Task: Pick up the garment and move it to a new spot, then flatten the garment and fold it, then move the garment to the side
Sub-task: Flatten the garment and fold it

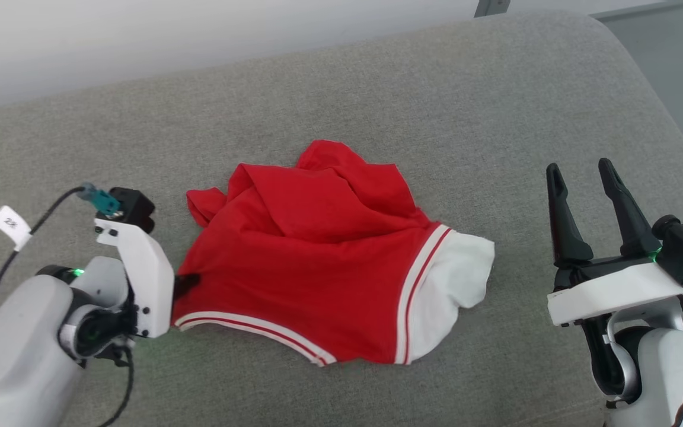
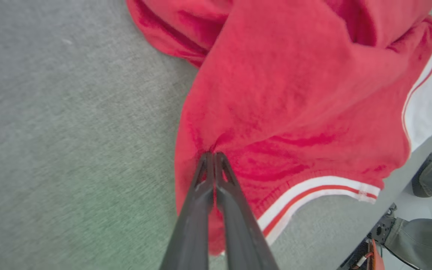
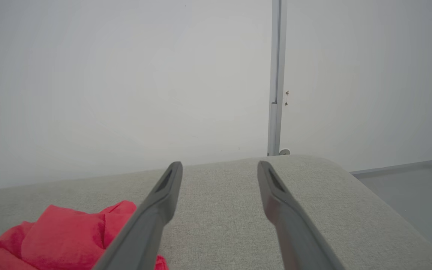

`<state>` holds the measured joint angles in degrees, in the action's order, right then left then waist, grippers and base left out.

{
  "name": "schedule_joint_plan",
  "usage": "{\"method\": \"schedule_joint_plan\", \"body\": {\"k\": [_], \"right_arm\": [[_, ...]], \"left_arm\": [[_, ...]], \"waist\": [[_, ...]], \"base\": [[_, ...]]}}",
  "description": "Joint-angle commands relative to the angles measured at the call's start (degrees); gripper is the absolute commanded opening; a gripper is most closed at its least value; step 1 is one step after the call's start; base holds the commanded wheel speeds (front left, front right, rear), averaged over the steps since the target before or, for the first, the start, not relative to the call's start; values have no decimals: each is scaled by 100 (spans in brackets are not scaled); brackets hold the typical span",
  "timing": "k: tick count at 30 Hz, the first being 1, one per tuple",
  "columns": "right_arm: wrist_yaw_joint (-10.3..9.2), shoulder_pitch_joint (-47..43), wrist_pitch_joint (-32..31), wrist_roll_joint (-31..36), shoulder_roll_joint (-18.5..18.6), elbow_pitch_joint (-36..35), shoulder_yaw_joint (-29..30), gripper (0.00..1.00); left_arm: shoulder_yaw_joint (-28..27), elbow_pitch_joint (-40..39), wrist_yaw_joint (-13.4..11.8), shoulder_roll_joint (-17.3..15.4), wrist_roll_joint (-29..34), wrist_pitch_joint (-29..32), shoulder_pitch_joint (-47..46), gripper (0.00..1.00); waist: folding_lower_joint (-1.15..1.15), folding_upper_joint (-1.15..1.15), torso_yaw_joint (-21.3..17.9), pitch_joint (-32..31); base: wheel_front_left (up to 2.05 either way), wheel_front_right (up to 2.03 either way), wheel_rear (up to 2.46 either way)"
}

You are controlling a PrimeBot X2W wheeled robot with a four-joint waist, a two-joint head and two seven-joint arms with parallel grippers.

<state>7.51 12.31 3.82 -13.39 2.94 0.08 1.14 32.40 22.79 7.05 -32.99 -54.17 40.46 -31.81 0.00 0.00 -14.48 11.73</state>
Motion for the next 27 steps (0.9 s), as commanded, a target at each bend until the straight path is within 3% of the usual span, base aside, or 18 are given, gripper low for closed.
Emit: {"method": "schedule_joint_plan", "body": {"k": [1, 13, 20, 27], "right_arm": [[-4, -23, 47, 36, -5, -1, 12, 100], [-4, -195, -88, 99, -5, -74, 137, 100], [-4, -193, -159, 68, -5, -115, 145, 100], [-4, -112, -178, 13, -4, -170, 118, 100]], "left_arm": [[-55, -30, 5, -88, -59, -21, -80, 0], [-594, -461, -285, -788, -274, -222, 353, 0], [-404, -1301, -403, -672, -291, 112, 316, 0], [162, -2082, -295, -198, -220, 502, 128, 0]], "waist": [[0, 0, 27, -23], [0, 0, 170, -176], [0, 0, 229, -213], [0, 0, 198, -163]], "base": [[0, 0, 0], [0, 0, 0], [0, 0, 0], [0, 0, 0]]}}
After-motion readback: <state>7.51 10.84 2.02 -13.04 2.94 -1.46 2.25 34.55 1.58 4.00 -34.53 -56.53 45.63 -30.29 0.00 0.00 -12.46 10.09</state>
